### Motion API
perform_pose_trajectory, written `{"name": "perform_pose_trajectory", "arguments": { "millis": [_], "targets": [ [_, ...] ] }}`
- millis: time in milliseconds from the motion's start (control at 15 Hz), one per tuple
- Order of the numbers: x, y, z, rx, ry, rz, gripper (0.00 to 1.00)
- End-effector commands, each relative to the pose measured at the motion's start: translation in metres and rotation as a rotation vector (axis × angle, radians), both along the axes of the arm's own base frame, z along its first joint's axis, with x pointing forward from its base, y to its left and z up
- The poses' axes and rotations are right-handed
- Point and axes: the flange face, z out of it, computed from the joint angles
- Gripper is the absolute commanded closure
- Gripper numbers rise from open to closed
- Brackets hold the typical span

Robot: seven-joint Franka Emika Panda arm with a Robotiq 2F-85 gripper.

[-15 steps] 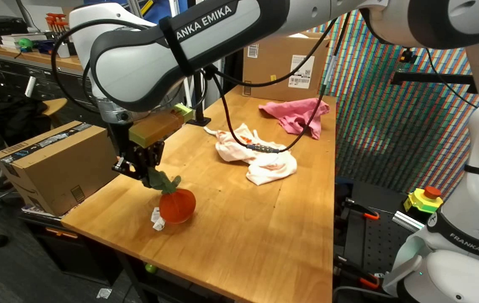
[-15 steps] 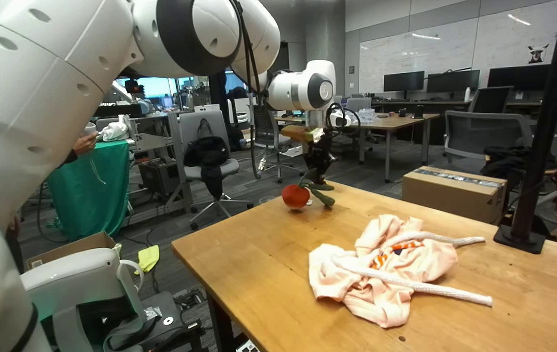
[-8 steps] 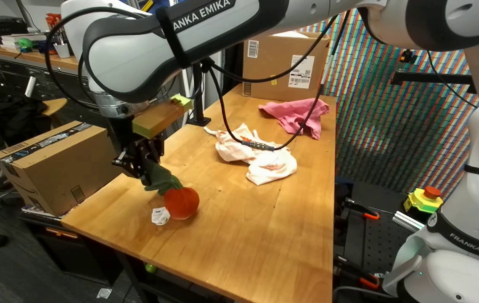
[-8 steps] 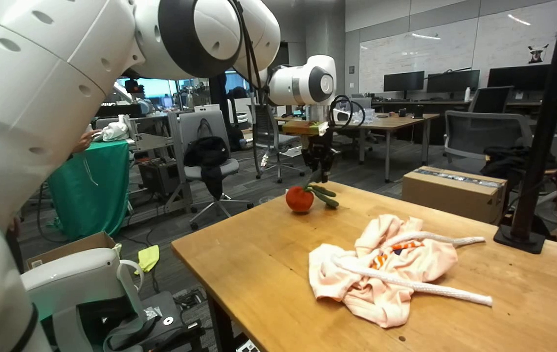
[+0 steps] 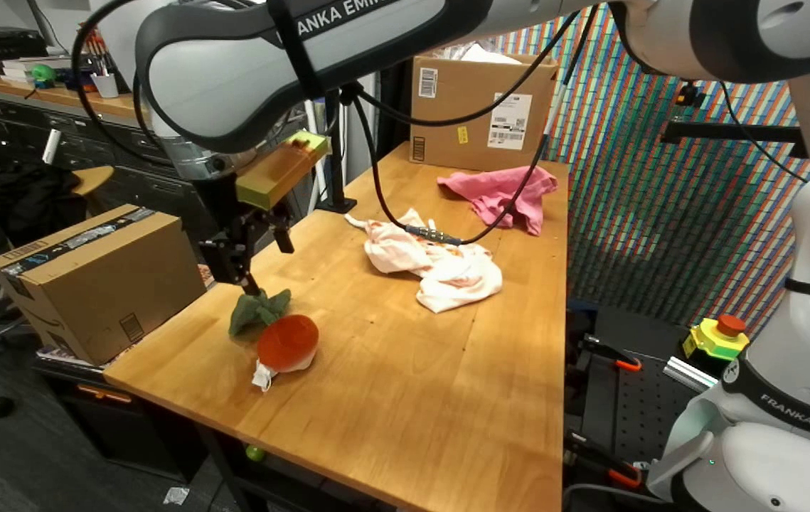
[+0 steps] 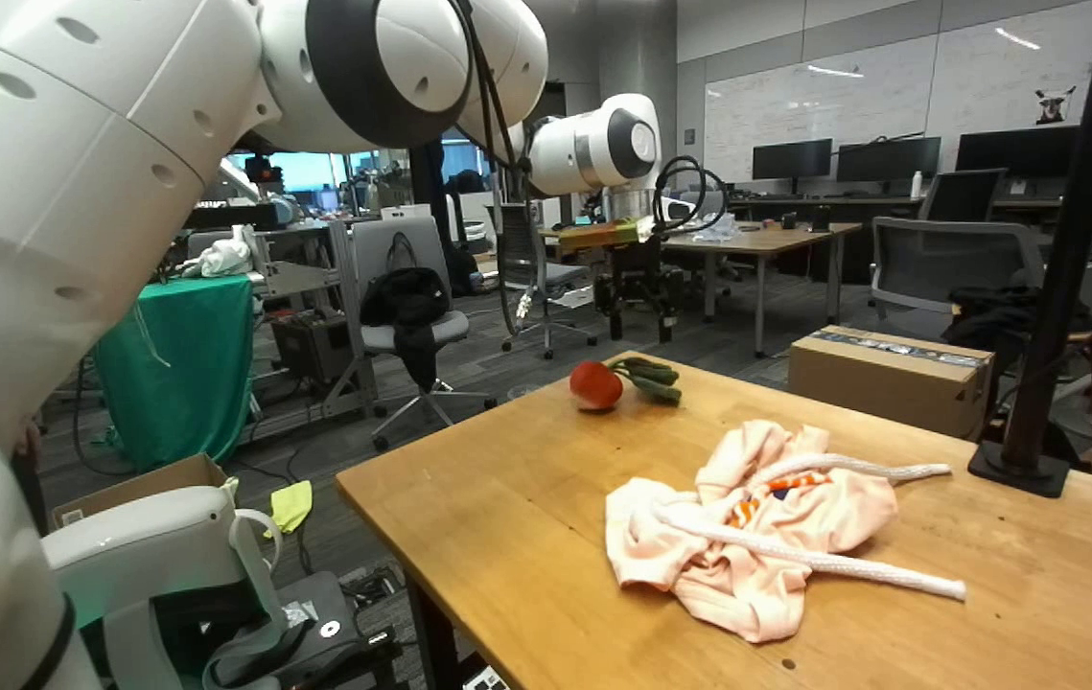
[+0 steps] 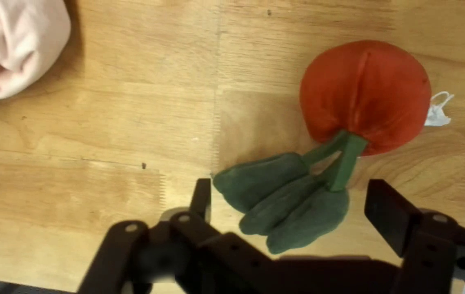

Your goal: Move the pink t-shirt to the right, move the radish and white rope to the left

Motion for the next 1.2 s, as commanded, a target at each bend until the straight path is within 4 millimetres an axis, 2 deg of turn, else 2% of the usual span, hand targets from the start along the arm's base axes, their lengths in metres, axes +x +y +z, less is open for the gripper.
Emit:
{"name": "perform_pose_trajectory", "arguments": {
  "millis": [0,333,467,800,1133],
  "targets": [
    [-0.004,-0.031,0.032,-0.081,-0.012,-0.042,0.00],
    [-0.007,-0.090,0.044,-0.127,-0.010,-0.155,0.00],
    [-0.011,-0.114,0.041,-0.126,0.000,-0.203,0.00],
    [-0.043,-0.158,0.030,-0.130,0.013,-0.385,0.00],
    [-0.081,-0.183,0.016,-0.108,0.023,-0.586,0.00]
  ]
}}
